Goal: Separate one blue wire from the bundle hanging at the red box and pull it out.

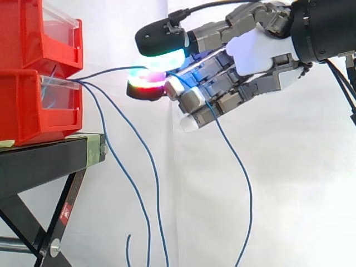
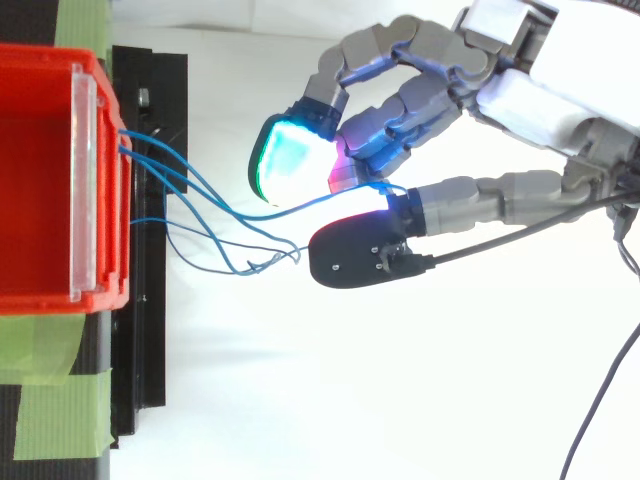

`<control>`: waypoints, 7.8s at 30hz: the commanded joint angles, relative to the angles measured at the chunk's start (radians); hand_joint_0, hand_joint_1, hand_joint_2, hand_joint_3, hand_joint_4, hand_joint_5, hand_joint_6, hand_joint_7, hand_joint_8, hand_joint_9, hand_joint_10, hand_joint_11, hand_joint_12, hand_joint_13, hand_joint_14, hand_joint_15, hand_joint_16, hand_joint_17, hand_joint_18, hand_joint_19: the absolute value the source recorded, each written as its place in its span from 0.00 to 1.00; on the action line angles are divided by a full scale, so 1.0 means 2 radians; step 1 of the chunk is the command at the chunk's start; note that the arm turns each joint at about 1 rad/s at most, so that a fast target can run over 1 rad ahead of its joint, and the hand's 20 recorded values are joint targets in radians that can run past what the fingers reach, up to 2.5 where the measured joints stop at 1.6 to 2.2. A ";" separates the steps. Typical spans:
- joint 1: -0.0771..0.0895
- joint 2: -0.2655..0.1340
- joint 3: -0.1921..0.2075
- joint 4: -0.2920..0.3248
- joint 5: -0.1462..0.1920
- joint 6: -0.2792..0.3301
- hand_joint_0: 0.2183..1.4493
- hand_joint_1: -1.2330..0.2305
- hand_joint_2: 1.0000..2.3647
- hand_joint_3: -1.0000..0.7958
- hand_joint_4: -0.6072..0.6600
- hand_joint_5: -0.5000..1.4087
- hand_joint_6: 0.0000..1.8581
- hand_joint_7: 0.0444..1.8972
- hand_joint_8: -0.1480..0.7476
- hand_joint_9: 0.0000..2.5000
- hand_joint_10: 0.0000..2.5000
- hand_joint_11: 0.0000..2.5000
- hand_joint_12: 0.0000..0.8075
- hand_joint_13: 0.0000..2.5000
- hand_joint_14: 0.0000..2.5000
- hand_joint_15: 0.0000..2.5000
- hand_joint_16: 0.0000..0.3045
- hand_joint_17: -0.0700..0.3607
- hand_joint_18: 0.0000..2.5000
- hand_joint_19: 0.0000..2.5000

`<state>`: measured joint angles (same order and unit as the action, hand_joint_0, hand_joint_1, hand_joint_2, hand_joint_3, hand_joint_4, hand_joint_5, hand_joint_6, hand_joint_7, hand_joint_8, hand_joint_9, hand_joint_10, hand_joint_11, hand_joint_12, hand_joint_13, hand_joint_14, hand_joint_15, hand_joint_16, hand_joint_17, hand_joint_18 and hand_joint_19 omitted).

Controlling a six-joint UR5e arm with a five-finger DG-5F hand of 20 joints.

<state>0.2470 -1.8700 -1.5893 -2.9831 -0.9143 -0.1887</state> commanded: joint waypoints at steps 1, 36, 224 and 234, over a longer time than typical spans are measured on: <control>0.000 0.000 0.000 0.001 0.000 0.000 0.38 0.23 0.01 0.40 0.60 0.14 0.48 0.42 0.49 0.35 0.00 0.55 0.46 0.40 0.01 0.57 0.16 0.42 0.30 0.21; 0.000 0.000 0.000 -0.004 -0.001 0.016 0.27 0.47 0.23 0.49 0.67 0.16 0.49 0.37 0.60 0.41 0.00 0.51 0.60 0.45 0.00 0.56 0.21 0.49 0.36 0.20; -0.002 0.000 0.000 -0.006 0.000 0.017 0.26 0.33 0.01 0.41 0.63 0.14 0.48 0.43 0.51 0.35 0.01 0.52 0.47 0.41 0.00 0.58 0.17 0.44 0.30 0.23; -0.002 0.000 0.000 -0.006 0.000 0.017 0.31 0.33 0.01 0.46 0.63 0.15 0.49 0.40 0.53 0.38 0.00 0.51 0.50 0.43 0.00 0.58 0.18 0.45 0.32 0.22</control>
<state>0.2439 -1.8699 -1.5894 -2.9943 -0.9142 -0.1550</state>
